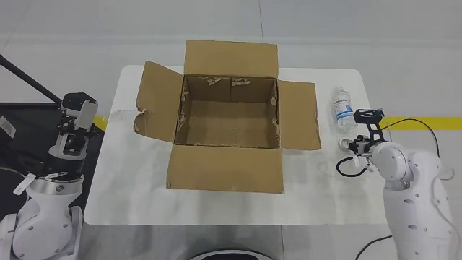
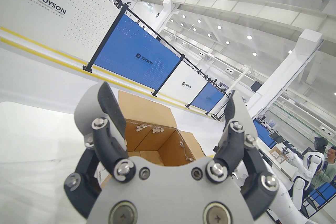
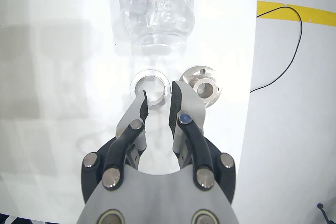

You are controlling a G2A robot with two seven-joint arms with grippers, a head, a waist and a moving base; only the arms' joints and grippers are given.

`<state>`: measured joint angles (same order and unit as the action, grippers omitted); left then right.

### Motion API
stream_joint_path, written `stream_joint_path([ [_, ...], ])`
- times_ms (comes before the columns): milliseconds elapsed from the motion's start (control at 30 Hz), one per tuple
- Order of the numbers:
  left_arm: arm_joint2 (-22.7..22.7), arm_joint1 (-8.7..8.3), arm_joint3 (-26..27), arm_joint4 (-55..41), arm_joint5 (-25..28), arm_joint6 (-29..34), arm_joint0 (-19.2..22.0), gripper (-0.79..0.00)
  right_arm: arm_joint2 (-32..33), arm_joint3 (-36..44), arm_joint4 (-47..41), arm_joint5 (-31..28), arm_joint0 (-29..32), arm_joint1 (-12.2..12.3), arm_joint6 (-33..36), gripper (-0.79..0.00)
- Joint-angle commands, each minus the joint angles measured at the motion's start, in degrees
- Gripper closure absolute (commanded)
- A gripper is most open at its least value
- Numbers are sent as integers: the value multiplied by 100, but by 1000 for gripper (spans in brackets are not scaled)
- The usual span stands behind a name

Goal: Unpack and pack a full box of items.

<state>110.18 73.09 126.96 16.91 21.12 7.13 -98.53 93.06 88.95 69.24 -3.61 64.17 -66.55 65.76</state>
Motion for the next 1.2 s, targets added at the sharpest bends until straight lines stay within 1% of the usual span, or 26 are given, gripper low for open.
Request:
stream_joint_path([
  [0, 0, 0, 0, 0, 0, 0, 0, -785, -11, -177, -25, 32, -95, 3, 28, -219],
  [267, 0, 0, 0, 0, 0, 0, 0, -785, -106, -532, -57, 63, -286, 21, 26, -206],
  [700, 0, 0, 0, 0, 0, 0, 0, -785, -284, -623, -192, -129, -339, 50, 67, -194],
  [933, 0, 0, 0, 0, 0, 0, 0, -785, -320, -651, -275, -187, -351, 72, 62, -215],
  [1167, 0, 0, 0, 0, 0, 0, 0, -785, -349, -676, -278, -146, -355, 96, 92, -203],
])
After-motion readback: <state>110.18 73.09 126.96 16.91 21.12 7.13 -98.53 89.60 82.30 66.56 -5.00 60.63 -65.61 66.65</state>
